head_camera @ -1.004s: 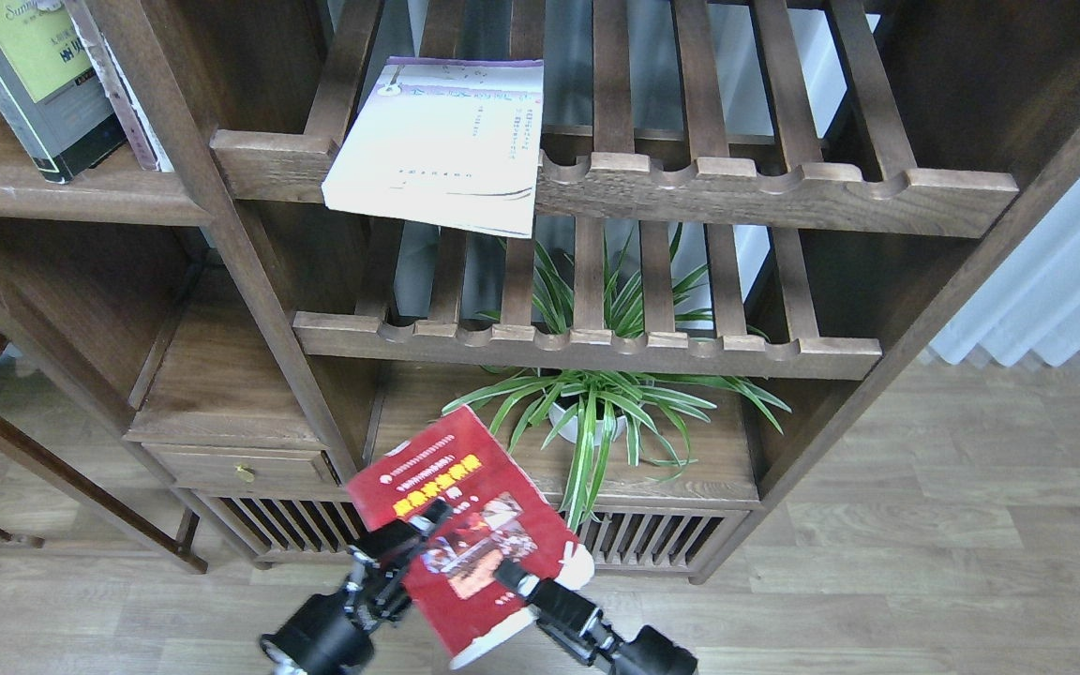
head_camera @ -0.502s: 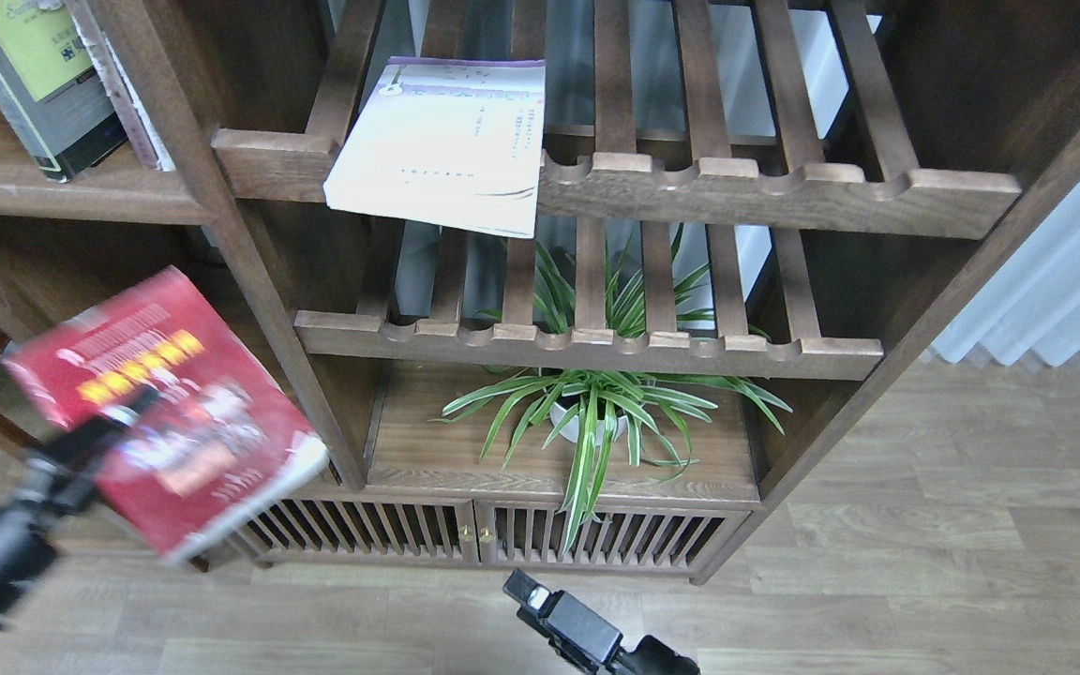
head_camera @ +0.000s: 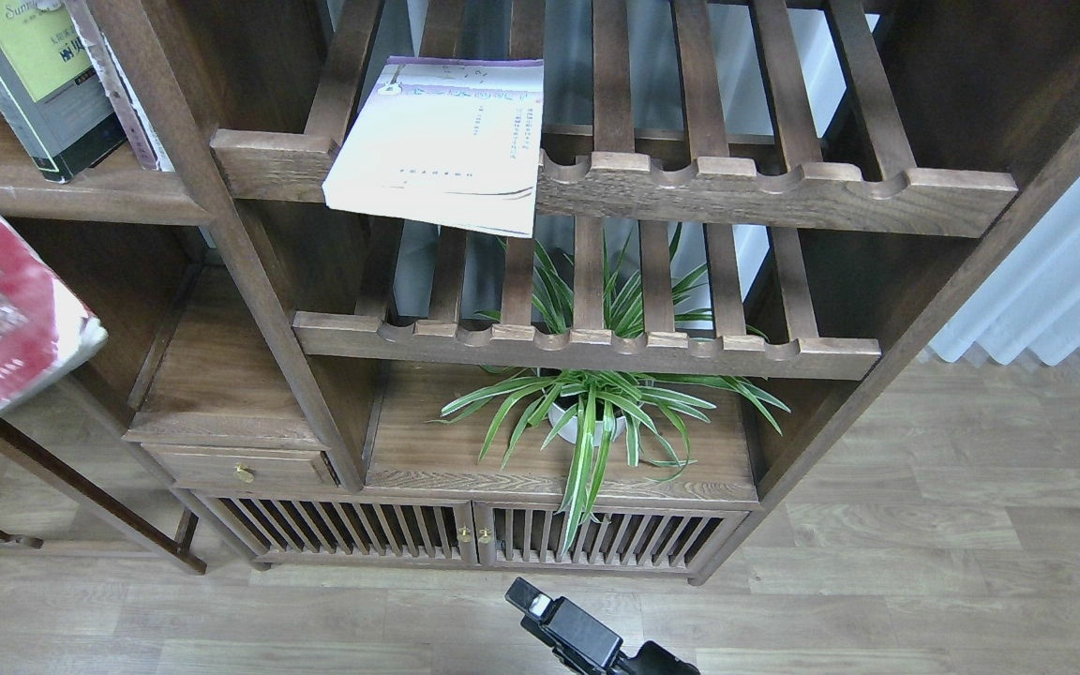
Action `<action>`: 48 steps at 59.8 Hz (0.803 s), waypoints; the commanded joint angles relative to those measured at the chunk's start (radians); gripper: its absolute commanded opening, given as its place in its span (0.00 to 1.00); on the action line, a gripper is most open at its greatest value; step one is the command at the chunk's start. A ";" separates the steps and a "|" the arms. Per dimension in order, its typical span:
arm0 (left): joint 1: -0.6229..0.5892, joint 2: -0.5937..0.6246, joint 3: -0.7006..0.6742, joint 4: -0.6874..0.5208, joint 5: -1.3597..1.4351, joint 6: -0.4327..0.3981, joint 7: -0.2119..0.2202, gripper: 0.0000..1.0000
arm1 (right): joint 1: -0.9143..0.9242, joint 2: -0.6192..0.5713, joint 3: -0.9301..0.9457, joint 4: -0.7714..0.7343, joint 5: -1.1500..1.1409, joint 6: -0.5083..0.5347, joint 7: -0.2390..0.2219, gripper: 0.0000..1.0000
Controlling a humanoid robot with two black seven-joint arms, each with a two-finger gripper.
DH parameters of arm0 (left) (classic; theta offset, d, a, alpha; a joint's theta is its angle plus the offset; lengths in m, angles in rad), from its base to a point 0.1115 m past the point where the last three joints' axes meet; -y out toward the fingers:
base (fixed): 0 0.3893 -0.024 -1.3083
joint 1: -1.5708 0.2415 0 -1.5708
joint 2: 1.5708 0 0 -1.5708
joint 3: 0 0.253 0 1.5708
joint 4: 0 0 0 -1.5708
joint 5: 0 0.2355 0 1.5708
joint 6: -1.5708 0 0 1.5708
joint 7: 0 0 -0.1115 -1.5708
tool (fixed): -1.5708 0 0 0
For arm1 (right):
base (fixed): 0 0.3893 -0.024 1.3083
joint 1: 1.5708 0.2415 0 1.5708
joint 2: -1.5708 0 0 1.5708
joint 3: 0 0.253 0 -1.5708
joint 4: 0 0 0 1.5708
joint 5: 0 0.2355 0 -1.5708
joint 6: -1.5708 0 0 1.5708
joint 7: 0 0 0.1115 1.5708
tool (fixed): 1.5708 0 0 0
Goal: Organize books on shelf
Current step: 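Carry the red book with the left gripper to the side shelf, then release the red book onto the side shelf and withdraw left gripper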
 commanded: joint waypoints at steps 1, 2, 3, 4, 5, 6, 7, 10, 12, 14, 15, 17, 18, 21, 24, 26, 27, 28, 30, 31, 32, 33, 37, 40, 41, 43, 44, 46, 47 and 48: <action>-0.033 -0.002 -0.075 0.005 0.068 0.000 0.004 0.04 | 0.000 0.000 -0.001 0.000 -0.001 0.000 -0.001 1.00; -0.045 -0.004 -0.087 0.010 0.083 0.000 0.004 0.04 | 0.000 0.000 -0.001 0.000 -0.003 0.000 -0.001 1.00; -0.051 -0.004 -0.090 0.013 0.091 0.000 0.004 0.04 | 0.000 0.000 -0.001 0.000 -0.001 0.000 -0.001 1.00; -0.063 -0.005 -0.096 0.019 0.103 0.000 0.004 0.04 | 0.000 0.000 -0.001 0.000 -0.003 0.000 -0.001 1.00; -0.070 -0.005 -0.098 0.022 0.109 0.000 0.004 0.04 | 0.000 0.000 -0.001 0.000 -0.003 0.000 -0.001 1.00; -0.079 -0.007 -0.100 0.025 0.117 0.000 0.004 0.04 | 0.000 0.000 -0.001 0.000 -0.001 0.000 -0.001 1.00; -0.134 -0.013 -0.101 0.043 0.169 0.000 0.004 0.04 | 0.000 0.000 -0.001 0.000 -0.003 0.000 -0.001 1.00; -0.177 -0.025 -0.101 0.059 0.209 0.000 0.006 0.04 | 0.000 0.000 -0.001 0.000 -0.003 0.000 -0.001 1.00; -0.220 -0.040 -0.101 0.071 0.250 0.000 0.009 0.04 | 0.000 0.000 -0.001 0.000 -0.003 0.000 -0.001 1.00; -0.266 -0.063 -0.101 0.077 0.303 0.000 0.012 0.04 | 0.000 0.000 -0.001 0.000 -0.003 0.000 -0.001 1.00; -0.272 -0.068 -0.101 0.079 0.310 0.000 0.013 0.04 | 0.000 0.000 -0.001 0.000 -0.003 0.000 -0.001 1.00; -0.312 -0.091 -0.101 0.079 0.356 0.000 0.019 0.04 | 0.000 0.000 0.002 0.000 -0.003 0.000 -0.001 1.00; -0.323 -0.097 -0.101 0.079 0.370 0.000 0.021 0.04 | 0.000 0.000 0.002 0.000 -0.003 0.000 -0.001 1.00; -0.366 -0.117 -0.101 0.080 0.421 0.000 0.030 0.04 | 0.000 0.000 0.005 0.000 -0.005 0.000 -0.001 1.00; -0.428 -0.143 -0.101 0.085 0.493 0.000 0.038 0.04 | 0.000 0.000 0.007 0.000 -0.003 0.000 -0.001 1.00; -0.461 -0.152 -0.100 0.090 0.531 0.000 0.039 0.04 | 0.000 0.000 0.008 0.000 -0.005 0.000 -0.001 1.00; -0.467 -0.152 -0.098 0.091 0.539 0.000 0.039 0.04 | 0.000 0.000 0.008 0.000 -0.005 0.000 -0.001 1.00; -0.494 -0.157 -0.095 0.096 0.569 0.000 0.039 0.04 | 0.000 0.000 0.008 0.000 -0.005 0.000 -0.001 1.00; -0.527 -0.160 -0.090 0.105 0.603 0.000 0.039 0.04 | 0.000 0.000 0.008 0.000 -0.003 0.000 -0.001 1.00; -0.539 -0.160 -0.089 0.108 0.614 0.000 0.039 0.04 | 0.000 0.000 0.008 0.000 -0.003 0.000 -0.001 1.00; -0.545 -0.160 -0.089 0.111 0.625 0.000 0.039 0.04 | 0.000 0.000 0.008 0.000 -0.003 0.000 -0.001 1.00; -0.571 -0.160 -0.086 0.116 0.654 0.000 0.041 0.04 | 0.000 0.000 0.008 0.000 -0.003 0.000 -0.001 1.00; -0.628 -0.160 -0.083 0.122 0.724 0.000 0.041 0.04 | 0.000 0.000 0.008 0.000 -0.003 0.000 -0.001 1.00; -0.679 -0.160 -0.083 0.130 0.787 0.000 0.042 0.04 | 0.000 0.000 0.008 0.000 -0.003 0.000 -0.001 1.00; -0.685 -0.160 -0.083 0.131 0.797 0.000 0.042 0.04 | 0.000 0.000 0.008 0.000 -0.003 0.000 -0.001 1.00; -0.711 -0.160 -0.083 0.137 0.829 0.000 0.052 0.04 | 0.000 0.000 0.008 0.000 -0.003 0.000 -0.001 1.00; -0.719 -0.160 -0.081 0.140 0.836 0.000 0.053 0.04 | 0.000 0.000 0.008 0.000 -0.003 0.000 -0.001 1.00; -0.743 -0.160 -0.078 0.146 0.853 0.000 0.062 0.04 | 0.000 0.000 0.008 0.000 -0.003 0.000 -0.001 1.00; -0.758 -0.160 -0.077 0.153 0.861 0.000 0.062 0.04 | 0.000 0.000 0.008 0.000 -0.003 0.000 -0.001 1.00; -0.765 -0.159 -0.075 0.154 0.864 0.000 0.062 0.04 | 0.000 0.000 0.008 0.000 -0.003 0.000 -0.001 1.00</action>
